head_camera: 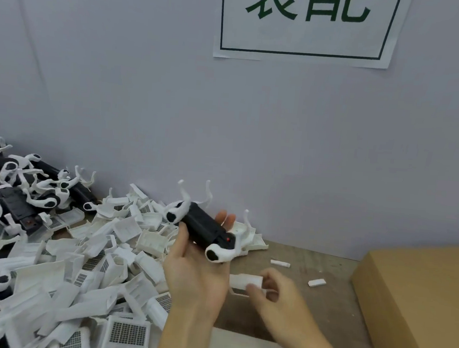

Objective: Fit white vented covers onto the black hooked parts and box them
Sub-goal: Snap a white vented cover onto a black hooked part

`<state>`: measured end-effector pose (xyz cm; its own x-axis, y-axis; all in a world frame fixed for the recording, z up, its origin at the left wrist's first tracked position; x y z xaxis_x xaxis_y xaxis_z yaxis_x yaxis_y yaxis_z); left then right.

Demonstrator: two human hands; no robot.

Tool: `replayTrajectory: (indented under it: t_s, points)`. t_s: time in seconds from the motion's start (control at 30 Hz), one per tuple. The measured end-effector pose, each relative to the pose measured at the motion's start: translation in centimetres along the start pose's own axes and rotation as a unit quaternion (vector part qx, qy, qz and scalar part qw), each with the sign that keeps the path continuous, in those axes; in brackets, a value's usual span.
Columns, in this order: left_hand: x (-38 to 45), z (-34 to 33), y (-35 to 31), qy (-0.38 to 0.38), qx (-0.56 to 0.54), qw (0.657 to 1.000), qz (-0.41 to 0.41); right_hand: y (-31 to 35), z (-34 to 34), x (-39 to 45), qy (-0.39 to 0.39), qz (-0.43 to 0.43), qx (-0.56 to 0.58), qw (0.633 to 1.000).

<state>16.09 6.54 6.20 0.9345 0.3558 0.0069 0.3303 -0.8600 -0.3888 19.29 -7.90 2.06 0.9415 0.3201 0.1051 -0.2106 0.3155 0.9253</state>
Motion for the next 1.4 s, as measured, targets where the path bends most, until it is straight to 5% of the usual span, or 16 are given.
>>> replayTrajectory:
  t_s: [0.13,0.3,0.7,1.07,1.4]
  points:
    - [0.4,0.3,2.3,-0.045,0.155,0.987,0.016,-2.8,5.6,-2.0,-0.076,-0.046,0.017,0.996]
    - [-0.4,2.0,4.2,-0.137,0.479,0.867,0.011,-4.4,7.8,-2.5,-0.108,-0.056,0.041,0.992]
    - [-0.1,1.0,6.3,-0.026,0.61,0.79,-0.048,-0.9,8.3,-2.2,-0.03,0.019,-0.059,0.998]
    - [-1.1,-0.8,9.9,0.113,0.579,0.807,0.022,0.0,9.7,-2.5,-0.2,0.069,0.067,0.975]
    - [-0.8,-0.9,9.5,0.12,0.541,0.832,0.023,0.6,8.0,-2.4,-0.127,0.123,0.027,0.984]
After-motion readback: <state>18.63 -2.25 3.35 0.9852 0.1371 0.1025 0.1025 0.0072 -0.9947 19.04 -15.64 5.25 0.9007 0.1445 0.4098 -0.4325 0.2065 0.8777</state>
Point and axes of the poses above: each hand's wrist, its own x-axis towards the middle knuckle, its own z-axis out of the back of the hand, y = z × x, the point moved 8 cm from there along x, towards the middle knuckle, and after that the axes turned 5 degrees about x, right-handed, at the moved point
